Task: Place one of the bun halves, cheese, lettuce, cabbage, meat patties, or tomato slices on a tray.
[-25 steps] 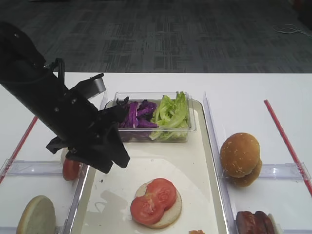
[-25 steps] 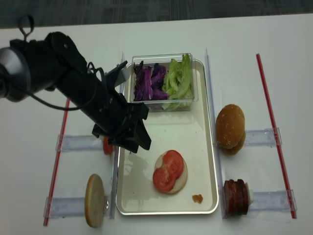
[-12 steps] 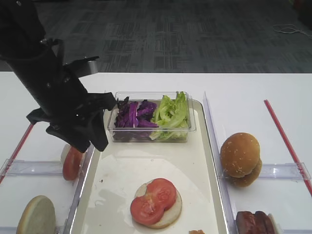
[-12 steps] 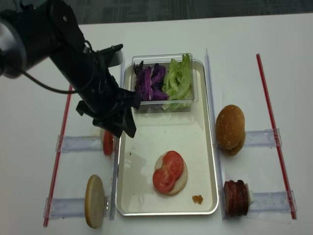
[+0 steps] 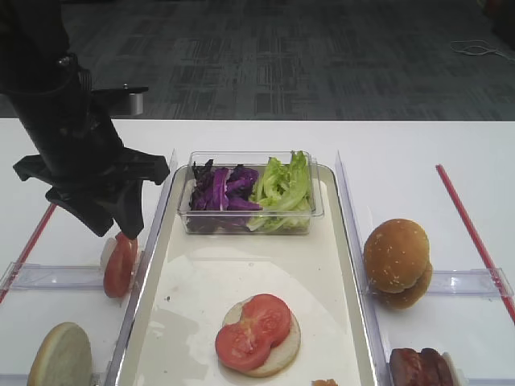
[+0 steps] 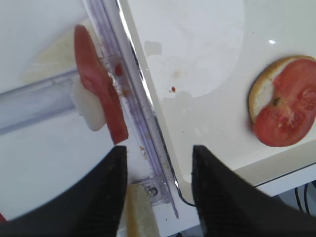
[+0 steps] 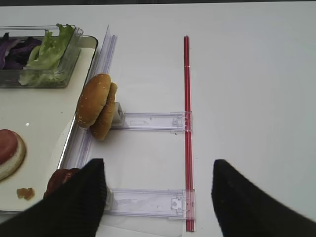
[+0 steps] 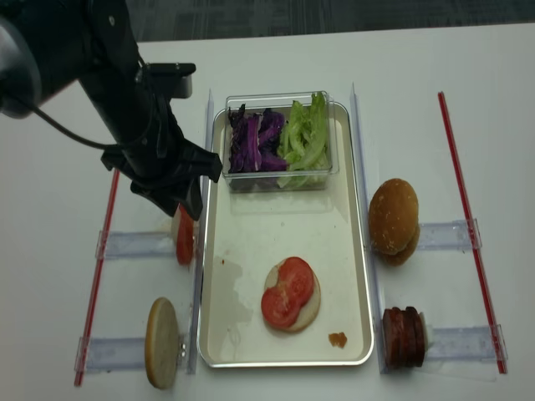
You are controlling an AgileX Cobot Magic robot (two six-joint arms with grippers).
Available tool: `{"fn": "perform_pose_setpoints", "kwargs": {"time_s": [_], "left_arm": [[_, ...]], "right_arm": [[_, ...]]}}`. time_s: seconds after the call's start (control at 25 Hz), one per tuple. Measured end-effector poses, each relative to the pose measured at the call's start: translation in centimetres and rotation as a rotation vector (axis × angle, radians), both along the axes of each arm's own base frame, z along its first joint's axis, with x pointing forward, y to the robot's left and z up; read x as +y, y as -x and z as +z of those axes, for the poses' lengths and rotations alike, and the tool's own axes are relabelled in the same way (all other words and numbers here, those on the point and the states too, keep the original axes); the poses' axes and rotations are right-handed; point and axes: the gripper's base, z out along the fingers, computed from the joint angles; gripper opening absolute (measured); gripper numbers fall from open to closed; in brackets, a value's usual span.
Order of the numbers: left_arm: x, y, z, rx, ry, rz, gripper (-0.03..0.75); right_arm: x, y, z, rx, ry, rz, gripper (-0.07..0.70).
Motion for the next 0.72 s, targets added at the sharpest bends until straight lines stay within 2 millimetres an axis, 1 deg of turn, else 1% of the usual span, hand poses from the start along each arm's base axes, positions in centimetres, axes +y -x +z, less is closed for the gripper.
{"fn": "perform_pose_setpoints", "kwargs": {"time_s": [0.2,0.36,0.52,0.72], "left_arm": [[0.3,-0.1,0.0,-0.009,-0.031,0.003,0.327],[0.9,-0.3,0.0,-0.023,-0.068,0.0,0.326],[2.4,-0.8,0.0,-0.021,-0.068,0.045,0.326],[5.0,-1.4,0.0,-0.022,-0.069,0.105,0.326]], "right_arm": [[0.0,0.0,0.0,0.0,0.0,0.0,0.468],[0.0,0.0,0.0,0.0,0.0,0.0,0.468],[0.0,0.0,0.0,0.0,0.0,0.0,0.468],[0.0,0.0,0.0,0.0,0.002,0.001,0.468]]}}
